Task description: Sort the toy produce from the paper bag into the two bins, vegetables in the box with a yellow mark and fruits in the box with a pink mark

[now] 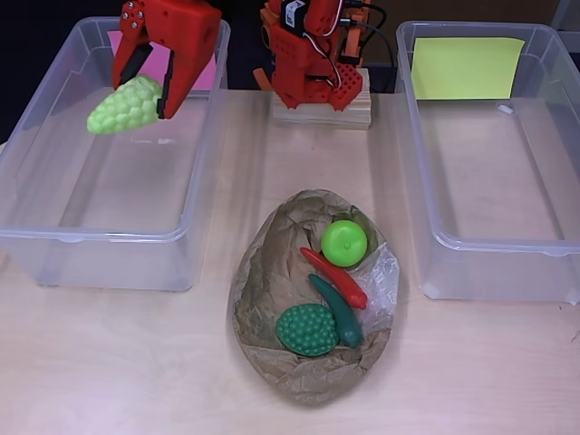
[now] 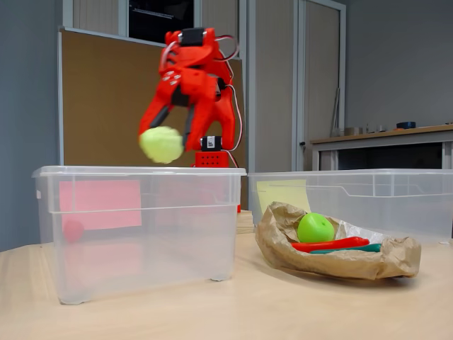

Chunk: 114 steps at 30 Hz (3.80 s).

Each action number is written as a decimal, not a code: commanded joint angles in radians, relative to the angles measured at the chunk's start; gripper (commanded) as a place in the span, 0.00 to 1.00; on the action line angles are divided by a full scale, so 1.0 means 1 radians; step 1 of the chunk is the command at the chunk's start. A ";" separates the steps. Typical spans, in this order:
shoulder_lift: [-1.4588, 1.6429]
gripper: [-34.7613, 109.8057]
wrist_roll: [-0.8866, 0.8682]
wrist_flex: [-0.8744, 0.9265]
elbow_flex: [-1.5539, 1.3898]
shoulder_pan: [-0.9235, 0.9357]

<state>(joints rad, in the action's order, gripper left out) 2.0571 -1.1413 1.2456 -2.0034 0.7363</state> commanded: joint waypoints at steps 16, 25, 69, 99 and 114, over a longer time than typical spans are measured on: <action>-0.434 0.47 0.025 -0.308 -0.153 0.313; -0.377 0.49 0.153 -0.336 -0.163 0.268; -0.192 0.51 0.048 -0.225 -0.153 -0.945; -0.606 0.55 -0.222 -0.308 0.015 -1.046; -0.716 0.51 -0.156 -0.310 0.101 -1.049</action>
<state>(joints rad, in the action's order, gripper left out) 1.3468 -1.3192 0.9373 -1.9374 -0.3022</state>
